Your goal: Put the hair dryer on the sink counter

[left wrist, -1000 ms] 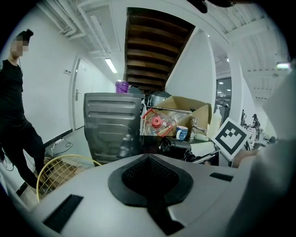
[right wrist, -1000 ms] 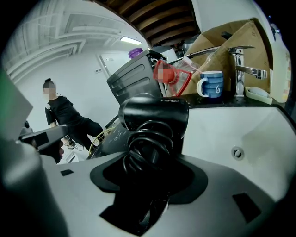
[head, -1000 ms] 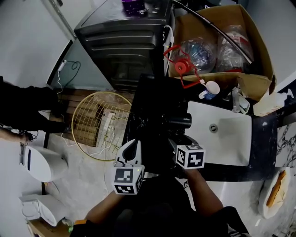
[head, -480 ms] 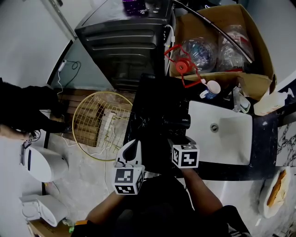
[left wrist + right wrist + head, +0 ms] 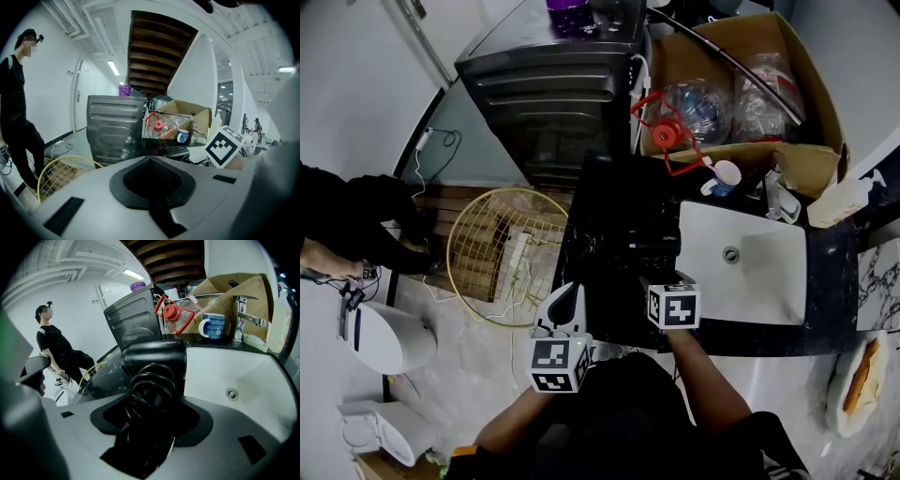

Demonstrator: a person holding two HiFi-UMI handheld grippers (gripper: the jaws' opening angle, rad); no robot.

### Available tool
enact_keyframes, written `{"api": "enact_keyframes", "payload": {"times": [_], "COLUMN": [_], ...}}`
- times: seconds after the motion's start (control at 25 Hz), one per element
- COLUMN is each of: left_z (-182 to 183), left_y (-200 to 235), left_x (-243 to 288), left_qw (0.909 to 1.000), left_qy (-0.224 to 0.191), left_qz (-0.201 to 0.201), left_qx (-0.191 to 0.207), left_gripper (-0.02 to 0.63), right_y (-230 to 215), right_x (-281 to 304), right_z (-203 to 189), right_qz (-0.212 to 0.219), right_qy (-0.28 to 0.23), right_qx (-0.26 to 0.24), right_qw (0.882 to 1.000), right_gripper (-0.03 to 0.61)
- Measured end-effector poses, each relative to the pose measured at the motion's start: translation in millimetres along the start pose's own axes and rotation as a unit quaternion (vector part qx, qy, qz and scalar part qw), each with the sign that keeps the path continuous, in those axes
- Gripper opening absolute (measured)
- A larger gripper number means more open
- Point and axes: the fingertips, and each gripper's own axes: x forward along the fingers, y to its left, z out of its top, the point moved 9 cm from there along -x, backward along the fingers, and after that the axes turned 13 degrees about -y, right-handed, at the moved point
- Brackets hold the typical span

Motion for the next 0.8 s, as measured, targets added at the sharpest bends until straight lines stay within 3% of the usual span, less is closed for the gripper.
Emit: {"api": "enact_keyframes", "payload": {"times": [0.4, 0.8], "left_z": [-2.5, -16.1], "left_y": [9.8, 20.9], "left_x": [-44.1, -121.2], "left_qw": [0.9995, 0.9974], "left_qy": [-0.026, -0.043], "left_qz": [-0.018, -0.056], "left_qx": [-0.006, -0.010], "left_gripper": [0.006, 0.006], "right_y": [9.4, 79.3], "right_x": [-47.4, -133.3], "right_z": [2.0, -35.6], "right_qz": [-0.023, -0.051], "right_qy": [-0.056, -0.118], "right_qx": [-0.006, -0.011], "right_qw": [0.998, 0.992], "right_gripper": [0.293, 0.281]}}
